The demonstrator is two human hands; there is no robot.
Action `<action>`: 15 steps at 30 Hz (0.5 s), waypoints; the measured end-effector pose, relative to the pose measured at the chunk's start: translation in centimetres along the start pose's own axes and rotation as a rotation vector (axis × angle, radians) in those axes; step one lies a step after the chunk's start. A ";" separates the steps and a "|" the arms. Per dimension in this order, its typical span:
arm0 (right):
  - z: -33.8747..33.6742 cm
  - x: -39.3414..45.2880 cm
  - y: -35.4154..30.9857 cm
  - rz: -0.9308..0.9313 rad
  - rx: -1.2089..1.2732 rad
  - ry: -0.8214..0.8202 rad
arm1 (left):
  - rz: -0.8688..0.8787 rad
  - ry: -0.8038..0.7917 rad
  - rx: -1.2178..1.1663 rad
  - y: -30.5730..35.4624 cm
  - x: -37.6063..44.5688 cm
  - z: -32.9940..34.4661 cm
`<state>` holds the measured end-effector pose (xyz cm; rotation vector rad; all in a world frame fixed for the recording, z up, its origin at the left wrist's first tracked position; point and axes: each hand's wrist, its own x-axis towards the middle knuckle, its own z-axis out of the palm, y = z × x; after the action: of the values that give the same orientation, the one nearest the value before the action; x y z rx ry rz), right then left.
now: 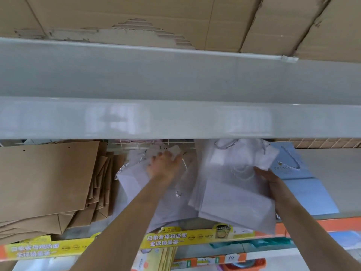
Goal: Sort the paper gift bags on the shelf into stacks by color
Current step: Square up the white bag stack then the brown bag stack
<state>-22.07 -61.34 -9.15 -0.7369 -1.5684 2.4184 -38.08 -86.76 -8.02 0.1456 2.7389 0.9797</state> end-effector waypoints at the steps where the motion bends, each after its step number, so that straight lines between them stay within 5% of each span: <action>1: -0.3 -0.1 -0.1 -0.003 0.011 0.020 | 0.011 0.041 0.238 -1.6 0.7 -0.3; 4: -0.9 -0.2 0.1 0.030 0.059 0.063 | 0.005 -0.023 0.507 -4.5 1.7 -0.6; 8: -1.6 0.2 0.1 0.051 0.073 0.117 | 0.077 0.101 0.712 -4.4 1.7 -0.2; 15: -1.6 -0.2 -0.9 -0.046 0.096 0.017 | 0.069 0.337 0.753 -4.7 1.2 -0.4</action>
<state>-21.20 -59.77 -8.82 -0.6946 -1.4360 2.4284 -39.39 -90.46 -10.91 0.2117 3.2890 -0.0788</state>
